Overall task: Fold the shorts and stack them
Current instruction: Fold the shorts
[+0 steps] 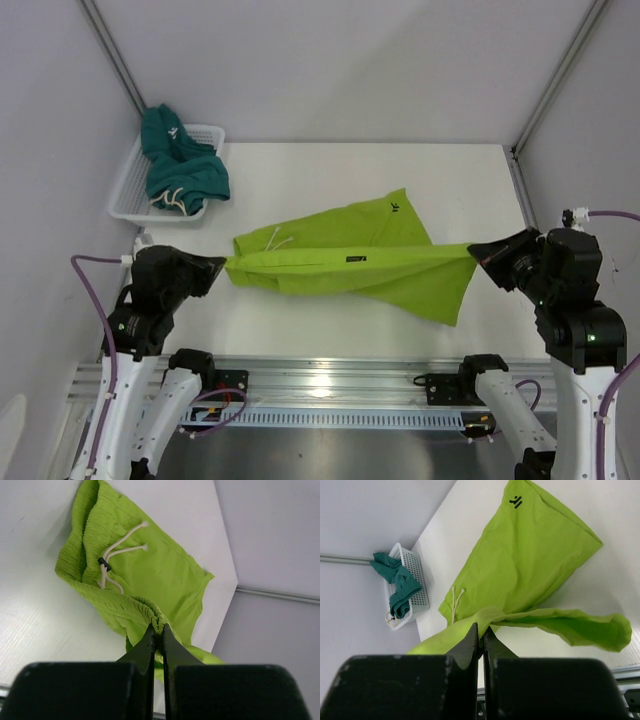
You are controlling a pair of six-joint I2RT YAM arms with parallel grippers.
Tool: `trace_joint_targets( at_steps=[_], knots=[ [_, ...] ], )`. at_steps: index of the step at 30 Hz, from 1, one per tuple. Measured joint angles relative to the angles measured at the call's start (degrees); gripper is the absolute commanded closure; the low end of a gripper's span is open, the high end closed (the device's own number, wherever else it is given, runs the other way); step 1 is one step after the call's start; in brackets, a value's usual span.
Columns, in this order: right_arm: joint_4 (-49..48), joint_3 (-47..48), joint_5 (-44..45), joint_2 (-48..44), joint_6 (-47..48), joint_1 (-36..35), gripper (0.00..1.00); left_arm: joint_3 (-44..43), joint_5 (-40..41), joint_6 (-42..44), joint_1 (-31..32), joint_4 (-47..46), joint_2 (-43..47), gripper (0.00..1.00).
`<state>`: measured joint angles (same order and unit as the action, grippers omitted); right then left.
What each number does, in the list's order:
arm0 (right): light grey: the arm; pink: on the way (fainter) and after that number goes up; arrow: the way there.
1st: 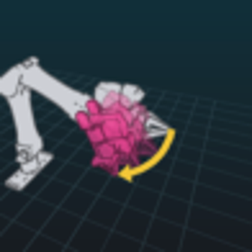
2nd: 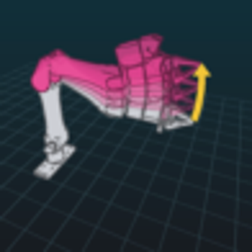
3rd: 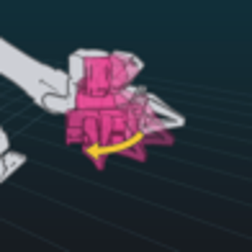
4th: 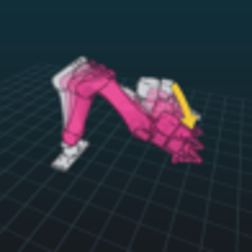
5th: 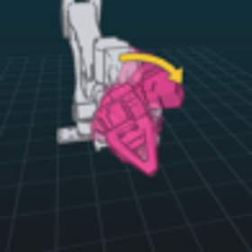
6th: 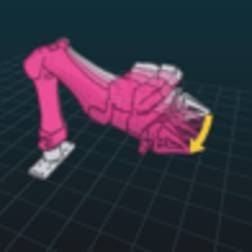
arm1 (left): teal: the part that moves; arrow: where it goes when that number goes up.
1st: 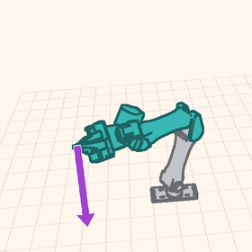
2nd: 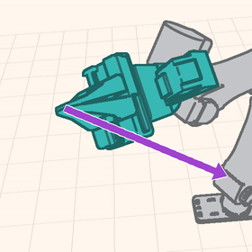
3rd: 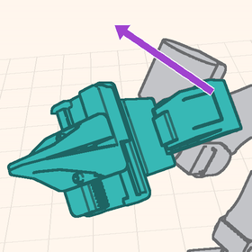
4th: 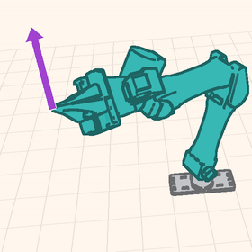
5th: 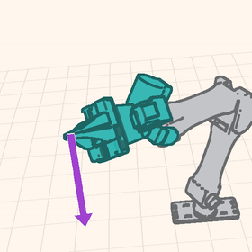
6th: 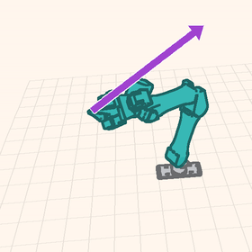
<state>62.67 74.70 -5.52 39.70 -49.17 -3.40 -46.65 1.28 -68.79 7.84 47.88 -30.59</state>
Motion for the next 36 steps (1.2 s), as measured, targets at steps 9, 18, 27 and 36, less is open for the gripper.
trace_joint_targets(
  at_steps=[9,18,27,36],
  knots=[
    [-6.43,3.45,0.11,13.75,0.42,0.0,1.0,-6.1,3.08,0.83,-0.07,-1.16,-12.04,1.0],
    [-15.56,5.29,1.62,28.85,0.57,0.0,1.0,-10.05,5.92,0.35,-0.22,-6.91,-26.4,1.0],
    [-24.46,5.27,2.05,42.47,-1.84,-0.17,1.0,-12.48,5.77,-0.55,-2.95,-12.2,-42.18,1.0],
    [-32.09,9.57,3.23,57.51,-2.86,-0.24,1.0,-23.54,4.9,-0.66,-4.61,-14.27,-59.8,1.0]
  ],
)
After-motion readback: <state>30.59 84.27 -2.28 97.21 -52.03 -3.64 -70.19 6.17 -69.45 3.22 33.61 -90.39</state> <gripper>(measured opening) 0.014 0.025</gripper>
